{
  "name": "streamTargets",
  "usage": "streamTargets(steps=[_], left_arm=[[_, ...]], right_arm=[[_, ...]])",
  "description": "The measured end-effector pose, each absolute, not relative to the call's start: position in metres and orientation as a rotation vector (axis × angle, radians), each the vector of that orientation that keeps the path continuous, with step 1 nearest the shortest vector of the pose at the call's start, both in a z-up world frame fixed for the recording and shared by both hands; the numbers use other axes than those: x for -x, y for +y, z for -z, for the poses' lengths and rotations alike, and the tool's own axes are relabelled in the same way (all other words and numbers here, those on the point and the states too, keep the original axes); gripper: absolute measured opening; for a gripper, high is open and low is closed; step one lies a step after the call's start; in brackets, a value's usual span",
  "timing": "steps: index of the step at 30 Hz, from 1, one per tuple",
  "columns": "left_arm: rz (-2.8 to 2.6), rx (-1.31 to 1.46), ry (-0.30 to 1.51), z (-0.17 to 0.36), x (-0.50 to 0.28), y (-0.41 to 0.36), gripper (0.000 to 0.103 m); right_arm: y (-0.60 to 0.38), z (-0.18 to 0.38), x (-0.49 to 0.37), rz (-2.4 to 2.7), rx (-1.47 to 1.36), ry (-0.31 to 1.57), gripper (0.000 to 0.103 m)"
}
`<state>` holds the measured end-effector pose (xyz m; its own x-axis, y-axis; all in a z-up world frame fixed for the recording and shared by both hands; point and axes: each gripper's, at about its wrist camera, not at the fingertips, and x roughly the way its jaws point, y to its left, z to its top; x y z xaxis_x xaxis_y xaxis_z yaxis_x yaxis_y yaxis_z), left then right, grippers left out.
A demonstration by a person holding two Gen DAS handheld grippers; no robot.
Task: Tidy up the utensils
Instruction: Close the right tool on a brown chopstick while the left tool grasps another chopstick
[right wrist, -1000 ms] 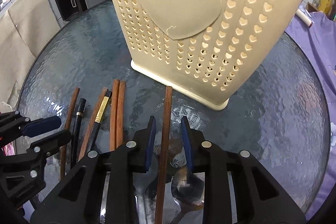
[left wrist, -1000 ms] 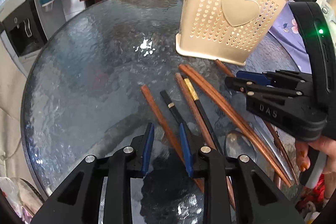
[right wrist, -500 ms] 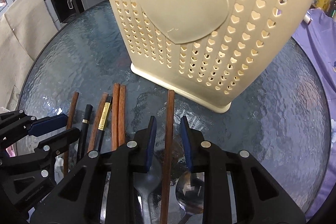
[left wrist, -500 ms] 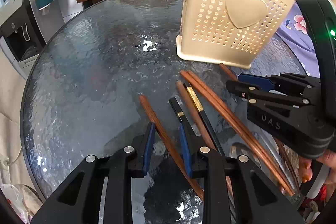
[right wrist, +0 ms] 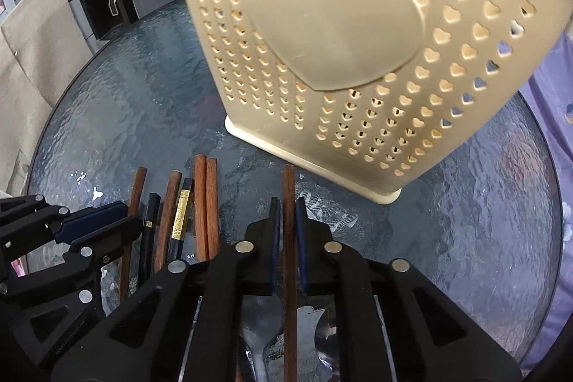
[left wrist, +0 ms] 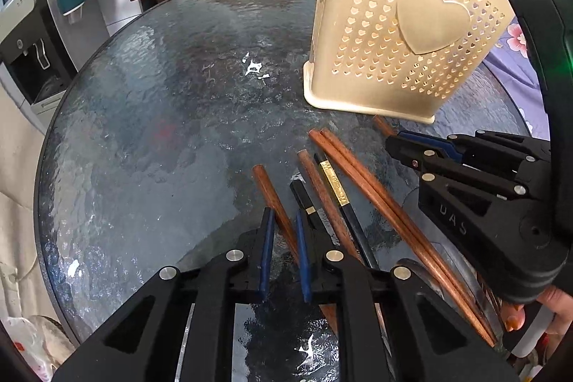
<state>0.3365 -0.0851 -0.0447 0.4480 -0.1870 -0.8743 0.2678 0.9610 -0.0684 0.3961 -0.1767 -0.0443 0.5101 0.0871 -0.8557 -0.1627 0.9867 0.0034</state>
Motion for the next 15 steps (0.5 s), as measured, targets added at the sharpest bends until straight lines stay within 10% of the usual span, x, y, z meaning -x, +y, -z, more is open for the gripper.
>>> streamTargets(steps=[15], left_arm=[[0.289,-0.006,1.049,0.039,-0.339,-0.08,0.007]], right_arm=[[-0.196,0.029,-0.374,-0.254,0.046,0.941,0.008]])
